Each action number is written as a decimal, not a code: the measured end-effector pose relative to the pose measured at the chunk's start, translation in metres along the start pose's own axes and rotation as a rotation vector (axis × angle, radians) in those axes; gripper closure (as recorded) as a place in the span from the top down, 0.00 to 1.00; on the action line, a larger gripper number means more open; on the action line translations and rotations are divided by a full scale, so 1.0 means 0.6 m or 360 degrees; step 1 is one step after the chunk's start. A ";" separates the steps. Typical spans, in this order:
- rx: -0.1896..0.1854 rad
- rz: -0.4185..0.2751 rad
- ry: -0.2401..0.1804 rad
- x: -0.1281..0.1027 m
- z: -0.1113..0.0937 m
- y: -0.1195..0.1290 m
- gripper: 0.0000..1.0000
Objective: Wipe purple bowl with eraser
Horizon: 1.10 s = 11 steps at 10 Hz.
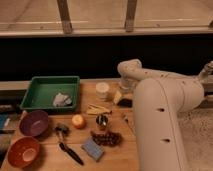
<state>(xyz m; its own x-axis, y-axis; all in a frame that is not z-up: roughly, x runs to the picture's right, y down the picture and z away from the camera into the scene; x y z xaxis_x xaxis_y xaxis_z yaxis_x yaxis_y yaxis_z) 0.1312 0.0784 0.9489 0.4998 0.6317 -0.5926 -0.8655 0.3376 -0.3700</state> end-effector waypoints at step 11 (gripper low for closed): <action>-0.0078 0.0043 -0.0047 0.049 0.002 0.010 0.02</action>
<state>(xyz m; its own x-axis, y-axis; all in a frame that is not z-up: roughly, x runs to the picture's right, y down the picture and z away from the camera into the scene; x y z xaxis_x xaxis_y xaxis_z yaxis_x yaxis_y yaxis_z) 0.1410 0.0996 0.9301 0.4746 0.6607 -0.5816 -0.8755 0.2861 -0.3894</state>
